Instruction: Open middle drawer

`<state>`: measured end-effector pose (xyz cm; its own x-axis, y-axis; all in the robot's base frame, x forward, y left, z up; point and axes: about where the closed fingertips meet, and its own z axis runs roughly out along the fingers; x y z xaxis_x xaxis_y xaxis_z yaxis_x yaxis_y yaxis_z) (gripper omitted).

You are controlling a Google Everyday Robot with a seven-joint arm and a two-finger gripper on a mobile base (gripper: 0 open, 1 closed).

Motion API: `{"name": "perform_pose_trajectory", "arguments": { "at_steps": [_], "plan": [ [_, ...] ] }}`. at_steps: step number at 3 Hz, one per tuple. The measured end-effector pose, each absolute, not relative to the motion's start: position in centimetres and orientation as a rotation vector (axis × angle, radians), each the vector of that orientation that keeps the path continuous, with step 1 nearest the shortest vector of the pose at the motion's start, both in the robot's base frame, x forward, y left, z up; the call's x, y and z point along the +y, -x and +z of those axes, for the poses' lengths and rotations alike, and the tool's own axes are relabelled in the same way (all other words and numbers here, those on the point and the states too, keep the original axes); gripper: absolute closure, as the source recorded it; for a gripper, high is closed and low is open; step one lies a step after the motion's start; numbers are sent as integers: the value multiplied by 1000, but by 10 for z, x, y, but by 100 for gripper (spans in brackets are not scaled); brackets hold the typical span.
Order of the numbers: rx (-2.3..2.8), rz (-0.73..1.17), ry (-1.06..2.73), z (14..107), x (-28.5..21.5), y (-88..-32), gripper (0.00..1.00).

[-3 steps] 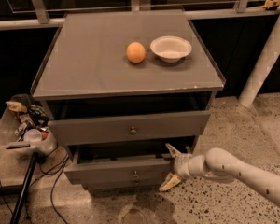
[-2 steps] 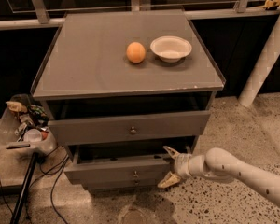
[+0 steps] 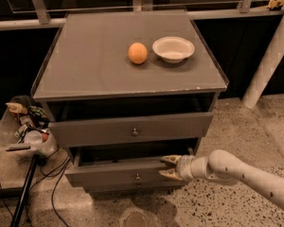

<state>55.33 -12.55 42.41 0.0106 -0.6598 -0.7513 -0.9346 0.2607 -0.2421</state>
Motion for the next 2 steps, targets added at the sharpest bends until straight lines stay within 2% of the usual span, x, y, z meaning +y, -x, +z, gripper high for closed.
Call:
{"name": "perform_pose_trajectory", "arguments": {
  "at_steps": [1,2],
  "plan": [
    [1701,415,1482,436,-124,-548,83],
    [1692,403,1482,443,-133,-520,100]
  ]
}}
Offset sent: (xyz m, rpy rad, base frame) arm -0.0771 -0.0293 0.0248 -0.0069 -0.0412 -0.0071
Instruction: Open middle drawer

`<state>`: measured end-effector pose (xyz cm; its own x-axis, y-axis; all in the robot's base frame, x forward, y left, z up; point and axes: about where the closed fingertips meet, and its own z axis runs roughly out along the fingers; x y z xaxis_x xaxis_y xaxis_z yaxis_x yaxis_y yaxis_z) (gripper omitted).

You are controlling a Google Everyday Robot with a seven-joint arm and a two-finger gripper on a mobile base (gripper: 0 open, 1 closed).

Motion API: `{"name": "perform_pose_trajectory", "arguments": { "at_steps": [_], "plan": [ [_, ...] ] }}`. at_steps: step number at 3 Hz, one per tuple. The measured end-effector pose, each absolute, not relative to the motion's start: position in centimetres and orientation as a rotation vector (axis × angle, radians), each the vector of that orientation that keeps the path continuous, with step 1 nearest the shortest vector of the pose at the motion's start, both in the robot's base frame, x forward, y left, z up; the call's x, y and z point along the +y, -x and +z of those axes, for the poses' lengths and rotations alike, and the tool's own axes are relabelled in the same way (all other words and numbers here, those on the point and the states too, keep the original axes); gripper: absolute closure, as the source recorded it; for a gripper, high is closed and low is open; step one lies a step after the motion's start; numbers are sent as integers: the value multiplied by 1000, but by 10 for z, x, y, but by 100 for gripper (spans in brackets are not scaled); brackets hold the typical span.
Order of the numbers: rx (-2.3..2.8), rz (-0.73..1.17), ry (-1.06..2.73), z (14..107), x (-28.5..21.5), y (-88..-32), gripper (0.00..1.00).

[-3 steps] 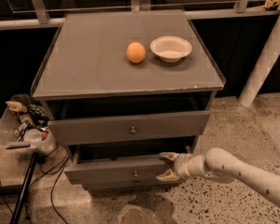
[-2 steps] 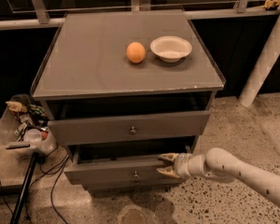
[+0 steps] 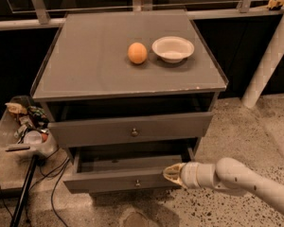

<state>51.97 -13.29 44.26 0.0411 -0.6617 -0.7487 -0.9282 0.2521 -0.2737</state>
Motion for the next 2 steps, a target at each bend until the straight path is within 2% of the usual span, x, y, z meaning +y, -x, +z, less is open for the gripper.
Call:
{"name": "perform_pose_trajectory", "arguments": {
  "at_steps": [1,2],
  "plan": [
    [1693,386,1443,447,-147,-473,100],
    [1712,381,1420,445,-157,-464,81]
  ]
}}
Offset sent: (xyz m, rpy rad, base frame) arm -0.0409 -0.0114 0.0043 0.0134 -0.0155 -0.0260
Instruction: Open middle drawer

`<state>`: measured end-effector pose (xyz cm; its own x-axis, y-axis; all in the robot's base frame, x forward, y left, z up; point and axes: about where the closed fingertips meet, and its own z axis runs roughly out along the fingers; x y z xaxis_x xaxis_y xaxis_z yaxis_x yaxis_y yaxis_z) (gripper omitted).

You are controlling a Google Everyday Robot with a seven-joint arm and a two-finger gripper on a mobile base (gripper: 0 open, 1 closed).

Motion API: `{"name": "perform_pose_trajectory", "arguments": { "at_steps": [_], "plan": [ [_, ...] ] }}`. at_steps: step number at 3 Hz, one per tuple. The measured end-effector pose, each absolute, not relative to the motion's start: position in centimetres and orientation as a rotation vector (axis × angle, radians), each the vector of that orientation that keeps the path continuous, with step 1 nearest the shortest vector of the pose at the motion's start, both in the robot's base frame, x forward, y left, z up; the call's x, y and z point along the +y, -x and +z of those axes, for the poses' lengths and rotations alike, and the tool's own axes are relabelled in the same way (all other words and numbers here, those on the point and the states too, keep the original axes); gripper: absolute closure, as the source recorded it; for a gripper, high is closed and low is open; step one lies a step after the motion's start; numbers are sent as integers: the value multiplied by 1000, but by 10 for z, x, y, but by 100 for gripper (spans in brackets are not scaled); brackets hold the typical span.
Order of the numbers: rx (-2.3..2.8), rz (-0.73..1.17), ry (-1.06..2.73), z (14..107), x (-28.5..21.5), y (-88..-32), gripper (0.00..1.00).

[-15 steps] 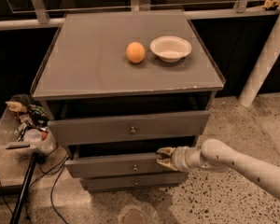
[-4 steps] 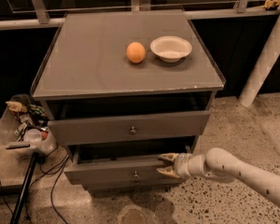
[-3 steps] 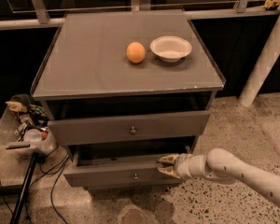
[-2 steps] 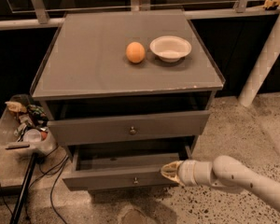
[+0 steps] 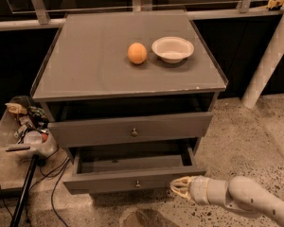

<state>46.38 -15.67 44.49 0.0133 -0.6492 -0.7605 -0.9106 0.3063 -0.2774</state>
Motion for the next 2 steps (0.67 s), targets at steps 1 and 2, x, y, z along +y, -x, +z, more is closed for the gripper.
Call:
{"name": "perform_pose_trajectory", "arguments": {
  "at_steps": [1,2],
  "plan": [
    [1674,375,1462,455,-142,-485,58],
    [1672,377,1465,455,-141,-486,35]
  ]
}}
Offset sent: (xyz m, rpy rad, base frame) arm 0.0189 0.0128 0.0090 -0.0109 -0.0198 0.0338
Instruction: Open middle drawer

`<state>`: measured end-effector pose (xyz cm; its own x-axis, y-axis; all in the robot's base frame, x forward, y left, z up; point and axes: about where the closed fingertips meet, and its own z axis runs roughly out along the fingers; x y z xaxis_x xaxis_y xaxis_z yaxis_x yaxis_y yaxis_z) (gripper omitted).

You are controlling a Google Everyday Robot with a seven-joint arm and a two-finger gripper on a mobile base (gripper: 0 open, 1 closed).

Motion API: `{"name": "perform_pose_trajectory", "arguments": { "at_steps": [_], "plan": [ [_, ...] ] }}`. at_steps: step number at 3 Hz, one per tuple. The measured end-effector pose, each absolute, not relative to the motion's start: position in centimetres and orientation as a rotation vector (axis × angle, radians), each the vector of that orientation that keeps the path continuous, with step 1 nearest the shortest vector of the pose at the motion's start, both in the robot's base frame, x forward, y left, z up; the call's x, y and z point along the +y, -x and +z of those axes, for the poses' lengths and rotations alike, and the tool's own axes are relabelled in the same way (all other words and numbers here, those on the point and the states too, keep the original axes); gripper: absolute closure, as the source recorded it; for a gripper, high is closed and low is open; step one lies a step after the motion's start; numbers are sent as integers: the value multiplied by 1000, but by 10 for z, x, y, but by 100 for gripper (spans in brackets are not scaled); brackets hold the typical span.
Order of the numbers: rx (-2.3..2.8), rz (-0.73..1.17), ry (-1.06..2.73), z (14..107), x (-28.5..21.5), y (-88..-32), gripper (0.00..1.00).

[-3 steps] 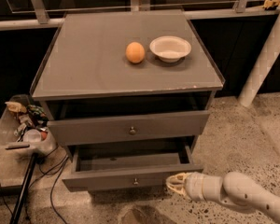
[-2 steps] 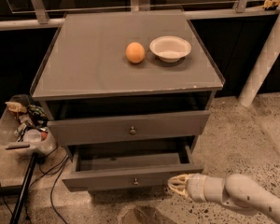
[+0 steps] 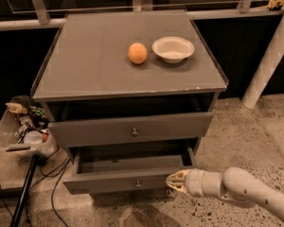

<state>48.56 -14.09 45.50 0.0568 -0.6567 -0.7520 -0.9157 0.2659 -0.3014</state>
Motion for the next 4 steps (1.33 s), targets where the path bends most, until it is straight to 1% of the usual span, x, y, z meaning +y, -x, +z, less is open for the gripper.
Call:
{"name": "perform_pose_trajectory", "arguments": {
  "at_steps": [1,2,3,4],
  "plan": [
    [1672,377,1465,455,-141,-486,12],
    [1672,377,1465,455,-141,-486,0],
    [1674,389,1471,450,-136,-487,0],
    [1699,458,1487,420,-117,-491,0]
  ]
}}
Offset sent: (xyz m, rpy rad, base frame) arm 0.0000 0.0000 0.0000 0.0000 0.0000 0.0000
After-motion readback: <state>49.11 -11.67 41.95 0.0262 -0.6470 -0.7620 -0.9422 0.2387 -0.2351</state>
